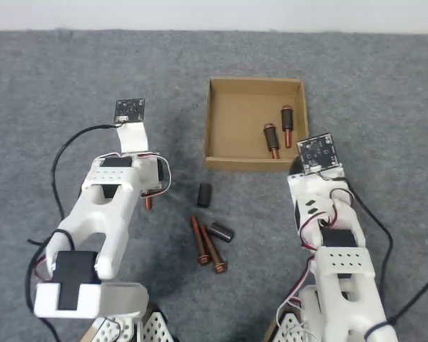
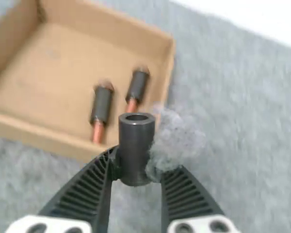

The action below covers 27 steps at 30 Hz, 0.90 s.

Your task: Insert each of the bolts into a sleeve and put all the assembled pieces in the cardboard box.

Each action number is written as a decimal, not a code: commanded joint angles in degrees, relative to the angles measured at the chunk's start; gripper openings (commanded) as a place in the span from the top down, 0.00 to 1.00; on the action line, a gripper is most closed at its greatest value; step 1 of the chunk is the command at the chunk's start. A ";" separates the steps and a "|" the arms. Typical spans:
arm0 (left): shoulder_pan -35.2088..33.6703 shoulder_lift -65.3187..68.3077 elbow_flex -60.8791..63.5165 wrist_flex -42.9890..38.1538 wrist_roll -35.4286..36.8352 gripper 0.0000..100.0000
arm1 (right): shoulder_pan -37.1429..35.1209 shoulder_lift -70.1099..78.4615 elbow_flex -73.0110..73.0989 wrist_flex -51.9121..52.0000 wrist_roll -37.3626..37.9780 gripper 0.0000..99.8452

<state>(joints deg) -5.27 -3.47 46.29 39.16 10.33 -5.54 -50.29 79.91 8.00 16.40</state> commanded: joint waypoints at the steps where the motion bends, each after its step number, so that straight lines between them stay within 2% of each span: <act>1: 0.18 -3.96 -0.57 -1.32 -0.70 0.99 | -1.45 0.84 -0.97 -5.93 0.62 0.99; 12: 0.18 -3.96 -0.66 -1.32 -0.70 0.99 | -2.59 20.97 -2.20 -33.54 0.53 0.99; 15: 0.79 -3.96 -0.66 -1.32 -0.70 0.99 | -3.56 26.24 -4.92 -35.82 0.18 0.99; 21: 1.05 -3.96 -0.57 -1.32 -0.79 0.99 | -5.32 35.47 -11.78 -36.18 -9.67 0.99; 27: 1.05 -3.96 -0.75 -1.67 -0.79 0.99 | -8.13 44.18 -19.43 -36.26 -14.51 0.99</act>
<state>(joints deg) -4.66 -3.47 46.29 39.16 10.24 -12.31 -7.65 66.90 -26.90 4.53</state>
